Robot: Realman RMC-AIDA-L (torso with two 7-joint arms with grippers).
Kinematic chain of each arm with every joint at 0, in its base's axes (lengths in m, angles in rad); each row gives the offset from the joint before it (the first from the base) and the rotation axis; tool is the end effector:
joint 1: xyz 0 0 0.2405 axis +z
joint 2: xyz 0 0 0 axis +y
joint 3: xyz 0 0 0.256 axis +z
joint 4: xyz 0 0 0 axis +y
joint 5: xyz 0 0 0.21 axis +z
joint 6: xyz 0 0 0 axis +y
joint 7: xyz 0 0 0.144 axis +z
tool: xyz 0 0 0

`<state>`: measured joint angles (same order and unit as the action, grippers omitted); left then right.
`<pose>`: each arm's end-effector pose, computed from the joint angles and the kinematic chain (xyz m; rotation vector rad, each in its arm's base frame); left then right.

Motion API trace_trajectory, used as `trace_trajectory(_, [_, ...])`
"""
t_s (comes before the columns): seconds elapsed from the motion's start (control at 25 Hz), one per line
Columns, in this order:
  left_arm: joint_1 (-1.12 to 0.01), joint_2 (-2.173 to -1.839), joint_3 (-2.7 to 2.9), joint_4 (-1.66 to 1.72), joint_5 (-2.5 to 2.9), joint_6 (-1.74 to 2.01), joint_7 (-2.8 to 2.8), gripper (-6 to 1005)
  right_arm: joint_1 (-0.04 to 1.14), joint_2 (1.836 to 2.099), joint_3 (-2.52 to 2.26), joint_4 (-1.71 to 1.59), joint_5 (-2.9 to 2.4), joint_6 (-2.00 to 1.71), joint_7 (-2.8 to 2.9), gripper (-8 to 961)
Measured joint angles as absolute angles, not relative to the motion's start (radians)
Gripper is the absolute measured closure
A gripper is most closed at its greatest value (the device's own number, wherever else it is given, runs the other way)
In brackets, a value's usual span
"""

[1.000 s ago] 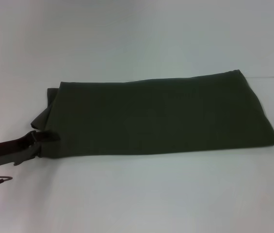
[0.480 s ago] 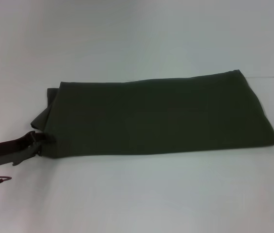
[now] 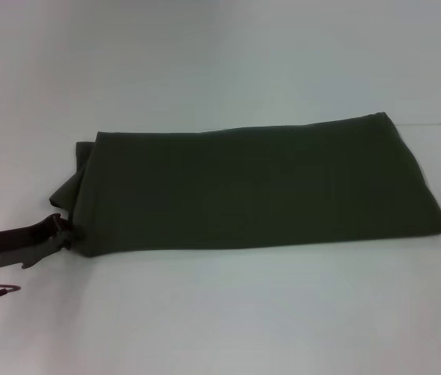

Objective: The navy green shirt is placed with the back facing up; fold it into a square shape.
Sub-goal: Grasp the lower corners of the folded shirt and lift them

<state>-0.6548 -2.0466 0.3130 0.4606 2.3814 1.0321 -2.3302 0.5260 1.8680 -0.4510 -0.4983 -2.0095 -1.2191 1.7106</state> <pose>-0.3362 0.3782 0.0041 -1.7167 -1.9181 -0.6197 0.3548 0.3705 0.1031 -2.0566 1.1856 0.6246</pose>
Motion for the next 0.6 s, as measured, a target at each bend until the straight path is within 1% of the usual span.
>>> trace_trajectory(0.28, [-0.655, -2.046, 0.312, 0.463, 2.382, 1.033, -2.329, 967, 0.529, 1.861, -0.463, -0.501, -2.01, -1.216, 1.764, 288])
trace_trajectory(0.32, [-0.655, -2.046, 0.312, 0.463, 2.382, 1.032, -2.328, 973, 0.532, 1.856, -0.475, -0.502, -2.011, -1.216, 1.796, 288])
trace_trajectory(0.4, [-0.656, -2.046, 0.313, 0.463, 2.382, 1.032, -2.327, 984, 0.541, 1.84, -0.514, -0.503, -2.011, -1.219, 1.877, 288])
trace_trajectory(0.52, [-0.656, -2.046, 0.313, 0.463, 2.382, 1.031, -2.326, 995, 0.566, 1.807, -0.613, -0.503, -2.021, -1.221, 2.015, 289])
trace_trajectory(0.6, [-0.656, -2.046, 0.313, 0.463, 2.382, 1.03, -2.325, 995, 0.587, 1.793, -0.657, -0.503, -2.053, -1.215, 2.088, 289])
